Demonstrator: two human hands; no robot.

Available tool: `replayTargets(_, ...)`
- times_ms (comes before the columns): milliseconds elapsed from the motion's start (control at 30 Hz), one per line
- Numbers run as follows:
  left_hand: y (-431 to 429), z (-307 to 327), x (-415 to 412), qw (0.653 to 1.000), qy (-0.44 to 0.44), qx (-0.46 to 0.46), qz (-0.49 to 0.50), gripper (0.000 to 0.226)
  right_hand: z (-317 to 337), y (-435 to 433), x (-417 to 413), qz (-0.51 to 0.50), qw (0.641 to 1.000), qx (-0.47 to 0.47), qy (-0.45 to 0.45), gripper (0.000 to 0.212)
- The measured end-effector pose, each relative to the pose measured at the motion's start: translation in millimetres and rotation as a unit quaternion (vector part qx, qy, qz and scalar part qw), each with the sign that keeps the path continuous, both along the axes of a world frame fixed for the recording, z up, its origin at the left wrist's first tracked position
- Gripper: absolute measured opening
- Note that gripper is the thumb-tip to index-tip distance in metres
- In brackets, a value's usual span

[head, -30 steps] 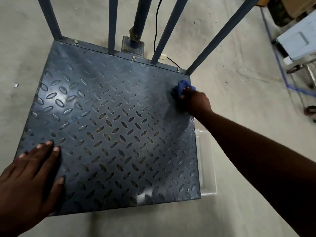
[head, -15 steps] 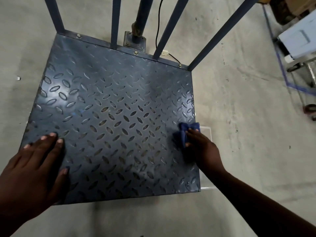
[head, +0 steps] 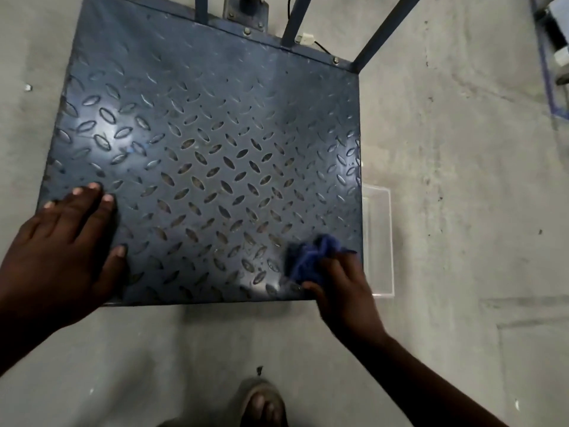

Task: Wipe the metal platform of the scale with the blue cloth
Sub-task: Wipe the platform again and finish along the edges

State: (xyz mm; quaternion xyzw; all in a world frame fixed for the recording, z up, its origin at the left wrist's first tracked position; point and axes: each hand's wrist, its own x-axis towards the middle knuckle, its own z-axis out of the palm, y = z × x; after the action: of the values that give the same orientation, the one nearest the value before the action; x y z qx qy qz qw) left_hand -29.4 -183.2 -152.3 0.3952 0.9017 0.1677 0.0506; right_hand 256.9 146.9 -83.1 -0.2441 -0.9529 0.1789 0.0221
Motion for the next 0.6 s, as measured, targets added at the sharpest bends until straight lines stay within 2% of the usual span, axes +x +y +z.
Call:
replayTargets(100,-3.2,-5.9,-2.1,1.0,-0.004,0.001,0.0,0.085,-6.6,-13.2,-9.1,0.112,0.993,0.031,0.009,0.033)
replayTargets(267,-0.3,-1.6,-1.6,1.0,0.007,0.016,-0.006,0.082,4.6,69.7,-47.8,-0.021,0.997,0.071,0.02,0.03)
replayTargets(333,-1.5,-3.4,-1.8,1.0,0.013,0.014,-0.009,0.083,5.2,88.6,-60.2,-0.028,0.996,0.078,0.032,0.031)
replayTargets(400,-1.7,-1.8,-2.0,1.0,0.009,0.007,-0.008,0.084,-2.2,70.1,-66.5,0.04,0.995,0.079,0.035,0.033)
replayTargets(467,-0.6,6.0,-0.5,1.0,0.018,0.0,-0.004,0.083,-12.5,27.8,-73.0,0.18,0.982,0.044,0.038,0.04)
replayTargets(533,2.3,17.8,2.2,0.999,0.03,-0.012,-0.003,0.081,-21.2,0.2,-92.0,0.33,0.942,0.037,0.045,0.045)
replayTargets(600,4.3,24.3,2.7,0.999,0.034,-0.027,0.0,0.08,-22.8,2.0,-127.0,0.413,0.907,0.062,0.051,0.047)
